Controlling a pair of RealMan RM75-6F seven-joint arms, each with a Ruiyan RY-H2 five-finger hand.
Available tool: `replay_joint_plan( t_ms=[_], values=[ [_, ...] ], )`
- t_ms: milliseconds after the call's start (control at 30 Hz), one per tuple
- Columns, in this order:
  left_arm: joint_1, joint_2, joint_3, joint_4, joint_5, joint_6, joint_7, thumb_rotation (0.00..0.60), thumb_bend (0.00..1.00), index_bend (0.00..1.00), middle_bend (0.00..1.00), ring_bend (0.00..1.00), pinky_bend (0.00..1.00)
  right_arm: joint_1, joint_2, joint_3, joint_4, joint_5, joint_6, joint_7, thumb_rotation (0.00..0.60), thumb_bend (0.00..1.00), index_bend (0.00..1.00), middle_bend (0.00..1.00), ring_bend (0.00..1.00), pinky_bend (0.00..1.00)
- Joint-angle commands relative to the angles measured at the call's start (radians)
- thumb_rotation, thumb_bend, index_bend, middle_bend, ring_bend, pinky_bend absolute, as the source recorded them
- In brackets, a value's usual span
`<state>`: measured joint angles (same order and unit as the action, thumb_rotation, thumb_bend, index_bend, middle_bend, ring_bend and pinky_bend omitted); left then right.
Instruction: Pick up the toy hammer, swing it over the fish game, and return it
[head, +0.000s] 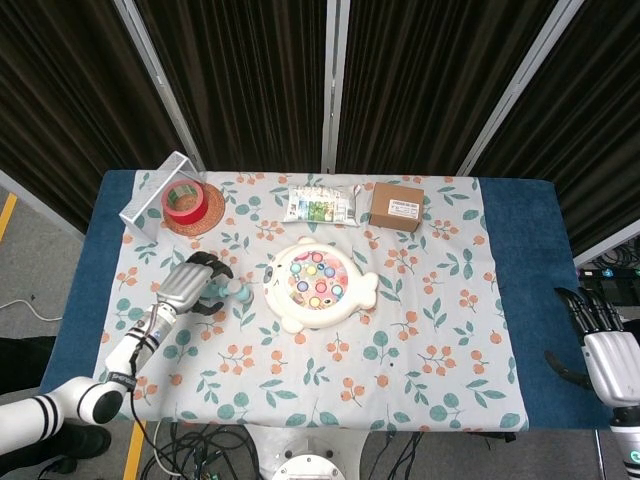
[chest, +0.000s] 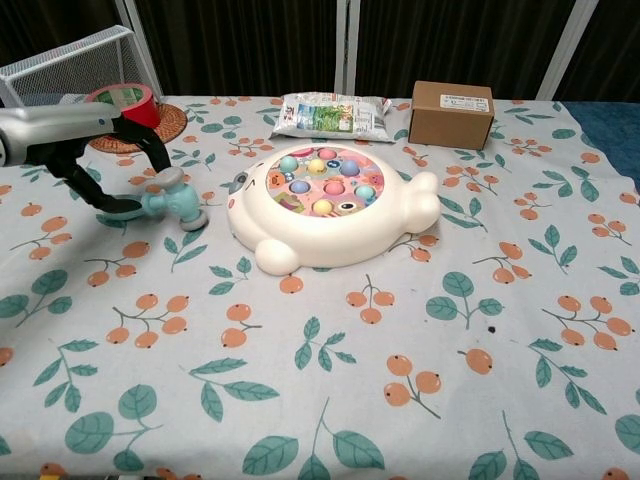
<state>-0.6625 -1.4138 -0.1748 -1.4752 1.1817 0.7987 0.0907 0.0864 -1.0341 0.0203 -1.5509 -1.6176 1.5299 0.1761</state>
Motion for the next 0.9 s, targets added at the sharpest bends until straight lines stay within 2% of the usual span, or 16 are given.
replay_joint_plan(
  t_ms=[33, 433, 900],
  values=[
    [-0.012, -0.028, 0.010, 0.015, -0.024, 0.001, 0.029, 0.600, 0.29, 0.32, 0.27, 0.14, 0.11, 0.001, -0.001, -0.001, 0.001, 0.001, -0.005, 0.000, 0.600, 0.15, 0.04, 0.12, 0.00, 0.00],
    [-0.048, -0.108, 0.001, 0.057, -0.132, 0.031, 0.132, 0.600, 0.29, 0.38, 0.28, 0.14, 0.11, 0.004, -0.004, 0.000, 0.008, 0.009, -0.018, 0.009, 0.600, 0.15, 0.04, 0.12, 0.00, 0.00],
    [-0.064, -0.131, 0.005, 0.080, -0.167, 0.034, 0.136, 0.600, 0.33, 0.44, 0.28, 0.14, 0.11, 0.009, -0.004, 0.001, 0.011, 0.019, -0.035, 0.011, 0.600, 0.15, 0.04, 0.12, 0.00, 0.00]
  ],
)
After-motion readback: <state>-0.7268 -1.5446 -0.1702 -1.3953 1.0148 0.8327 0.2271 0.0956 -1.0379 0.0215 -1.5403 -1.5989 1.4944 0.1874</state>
